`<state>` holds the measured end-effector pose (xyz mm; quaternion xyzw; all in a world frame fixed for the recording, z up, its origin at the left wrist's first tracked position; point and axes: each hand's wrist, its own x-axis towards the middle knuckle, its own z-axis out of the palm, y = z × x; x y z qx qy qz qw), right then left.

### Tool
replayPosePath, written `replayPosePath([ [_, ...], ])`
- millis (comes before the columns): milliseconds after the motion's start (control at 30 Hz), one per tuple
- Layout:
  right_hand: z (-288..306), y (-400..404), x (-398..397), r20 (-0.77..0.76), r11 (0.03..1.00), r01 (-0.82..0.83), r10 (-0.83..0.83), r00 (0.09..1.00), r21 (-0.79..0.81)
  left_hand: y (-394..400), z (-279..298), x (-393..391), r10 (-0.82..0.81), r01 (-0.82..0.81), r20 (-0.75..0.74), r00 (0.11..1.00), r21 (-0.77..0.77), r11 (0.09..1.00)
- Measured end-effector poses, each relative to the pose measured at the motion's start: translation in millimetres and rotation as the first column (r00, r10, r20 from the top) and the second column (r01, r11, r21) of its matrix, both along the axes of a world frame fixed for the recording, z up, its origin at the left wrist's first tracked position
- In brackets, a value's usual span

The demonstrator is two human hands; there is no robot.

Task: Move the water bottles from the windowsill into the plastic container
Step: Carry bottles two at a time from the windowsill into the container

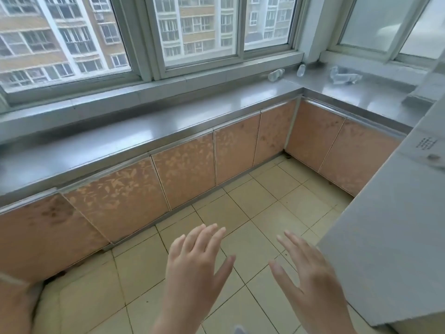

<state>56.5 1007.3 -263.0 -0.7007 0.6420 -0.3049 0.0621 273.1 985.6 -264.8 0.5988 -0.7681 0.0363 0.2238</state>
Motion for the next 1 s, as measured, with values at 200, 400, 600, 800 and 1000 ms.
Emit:
replayPosePath([
  [200,14,-121,-36,0.013,0.999,0.053,-0.053,0.999,-0.006,-132,12,-34,-0.06,0.059,-0.009,0.998,-0.038,0.998],
  [400,3,-231,-68,0.012,0.994,0.104,-0.103,0.995,-0.025,-258,9,-62,-0.099,0.098,-0.012,0.995,-0.043,0.994],
  [600,-4,-358,-104,0.006,0.977,0.214,-0.214,0.977,0.002,-410,2,-96,-0.162,0.161,-0.01,0.987,-0.026,0.987],
  [800,15,-471,-139,-0.001,0.952,0.306,-0.306,0.952,-0.021,-548,14,-143,-0.311,0.311,-0.004,0.95,-0.055,0.949],
  [1000,22,-566,-183,0.057,0.923,0.385,-0.385,0.921,0.012,-650,21,-201,-0.381,0.381,0.01,0.925,-0.04,0.924],
])
